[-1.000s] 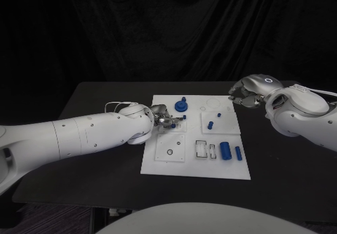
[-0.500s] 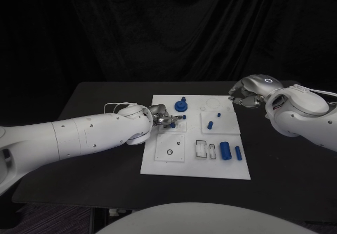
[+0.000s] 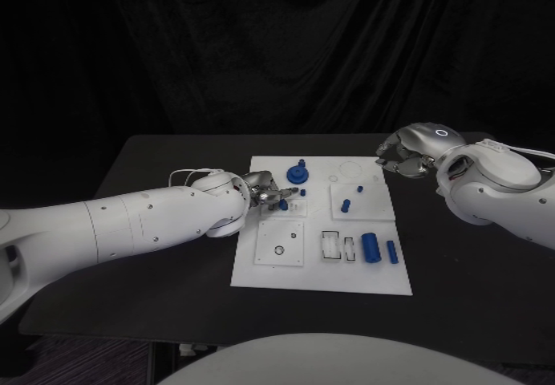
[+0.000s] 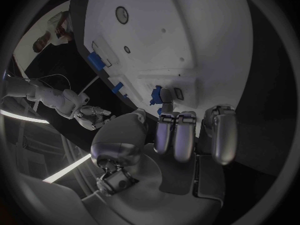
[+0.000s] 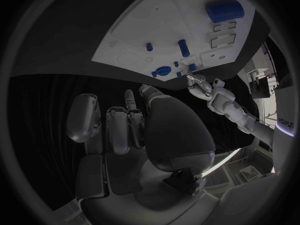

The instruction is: Assemble the parts on the task board

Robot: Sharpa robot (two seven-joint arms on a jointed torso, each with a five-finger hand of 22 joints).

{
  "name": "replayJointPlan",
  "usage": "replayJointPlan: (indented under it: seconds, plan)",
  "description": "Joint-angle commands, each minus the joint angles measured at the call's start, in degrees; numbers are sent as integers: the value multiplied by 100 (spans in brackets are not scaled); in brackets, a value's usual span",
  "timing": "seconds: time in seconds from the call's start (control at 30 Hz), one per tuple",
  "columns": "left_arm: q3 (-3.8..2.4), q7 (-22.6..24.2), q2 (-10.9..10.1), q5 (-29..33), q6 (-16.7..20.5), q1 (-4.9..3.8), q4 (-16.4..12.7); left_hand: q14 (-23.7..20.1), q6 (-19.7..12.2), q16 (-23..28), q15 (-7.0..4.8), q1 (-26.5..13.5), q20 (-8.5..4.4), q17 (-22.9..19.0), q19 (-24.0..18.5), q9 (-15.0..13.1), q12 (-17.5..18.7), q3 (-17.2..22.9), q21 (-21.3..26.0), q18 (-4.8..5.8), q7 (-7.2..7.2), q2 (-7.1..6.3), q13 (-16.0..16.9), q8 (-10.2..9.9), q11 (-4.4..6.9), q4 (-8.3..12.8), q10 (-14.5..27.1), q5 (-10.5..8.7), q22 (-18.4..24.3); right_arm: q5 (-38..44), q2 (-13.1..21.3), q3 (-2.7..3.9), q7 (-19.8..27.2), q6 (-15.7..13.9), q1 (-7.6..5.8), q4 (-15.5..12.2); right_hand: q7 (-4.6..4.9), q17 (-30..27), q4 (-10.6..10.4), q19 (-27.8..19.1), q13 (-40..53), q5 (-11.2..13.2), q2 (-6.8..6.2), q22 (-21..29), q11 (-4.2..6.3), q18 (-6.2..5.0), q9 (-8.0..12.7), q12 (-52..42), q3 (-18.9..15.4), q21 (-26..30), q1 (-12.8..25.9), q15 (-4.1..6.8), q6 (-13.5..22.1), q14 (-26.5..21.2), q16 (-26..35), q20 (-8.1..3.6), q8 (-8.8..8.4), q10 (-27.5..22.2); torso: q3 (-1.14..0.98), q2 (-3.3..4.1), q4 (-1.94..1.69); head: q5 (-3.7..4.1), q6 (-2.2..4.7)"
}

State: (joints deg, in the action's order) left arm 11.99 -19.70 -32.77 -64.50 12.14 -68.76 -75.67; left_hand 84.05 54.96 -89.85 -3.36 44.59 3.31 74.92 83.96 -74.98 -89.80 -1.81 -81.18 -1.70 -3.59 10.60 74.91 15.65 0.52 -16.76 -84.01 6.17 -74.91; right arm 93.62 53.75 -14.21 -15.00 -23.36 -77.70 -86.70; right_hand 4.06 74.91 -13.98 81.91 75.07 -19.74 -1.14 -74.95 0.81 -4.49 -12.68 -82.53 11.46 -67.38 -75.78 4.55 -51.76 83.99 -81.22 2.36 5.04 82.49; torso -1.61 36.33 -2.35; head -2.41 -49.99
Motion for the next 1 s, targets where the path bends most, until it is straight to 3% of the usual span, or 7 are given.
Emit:
replayJointPlan:
  seconds: [0.03,0.23,0.63,0.77,0.87,1.0]
  plan:
    - [10,139,9,18,-93,32,20,595,-24,-15,30,11,11,1508,37,-178,-20,-55,16,-62,25,76,1509,92,-5,3,-599,50,-1205,20,10,2,-98,14,17,-5,-3,821,-2,-52,842,-25,-23,-905,9,-5,6,37,44,31,-23,-42,6,313,24,-5,-20,-43,-1,-1,-7,8,-1]
    - [10,160,8,18,-113,39,30,595,-72,-15,16,139,-1,1508,32,-177,-20,-110,15,-62,47,152,1509,336,12,8,-599,283,-1204,20,4,2,-98,13,20,-3,-4,816,3,-50,846,-31,-21,-906,10,-5,8,33,54,28,-27,-41,4,312,31,-5,-21,-37,2,-3,-8,4,-1]
    - [10,194,-1,18,-55,47,21,595,-83,-15,-14,345,-27,1508,36,-173,-20,-137,5,-61,87,181,1509,601,47,22,-599,490,-1206,20,3,2,-95,16,26,-4,-5,817,6,-51,843,-33,-20,-904,10,-6,8,36,58,32,-29,-41,4,312,29,-6,-22,-40,-2,-7,-3,-7,-1]
    - [10,279,-89,17,263,48,-133,595,-183,-15,-41,781,-54,1508,82,-170,-20,-99,-64,-45,116,39,1509,762,74,93,-599,774,-1228,20,29,2,-91,4,26,-22,-8,813,12,-53,840,-36,-20,-903,12,-7,11,39,66,38,-34,-40,8,312,34,-6,-25,-43,6,4,1,1,-1]
    - [9,317,-239,17,562,41,-362,595,-221,-15,-60,1031,-73,1508,122,-167,-20,-89,-121,-31,136,-63,1509,847,93,102,-599,870,-1245,20,67,2,-87,-12,26,-44,-8,813,12,-53,840,-36,-20,-903,12,-7,11,39,66,38,-34,-40,8,312,34,-6,-25,-43,11,4,0,21,-1]
    - [9,293,-438,16,712,-66,-595,595,-244,-15,-83,1312,-95,1508,161,-163,-20,-84,-174,-19,159,-191,1509,918,115,120,-599,937,-1262,20,100,2,-91,-36,25,-62,-9,812,16,-52,836,-38,-22,-903,12,-7,13,45,71,38,-36,-39,13,312,35,-6,-30,-48,-5,-1,13,6,-1]
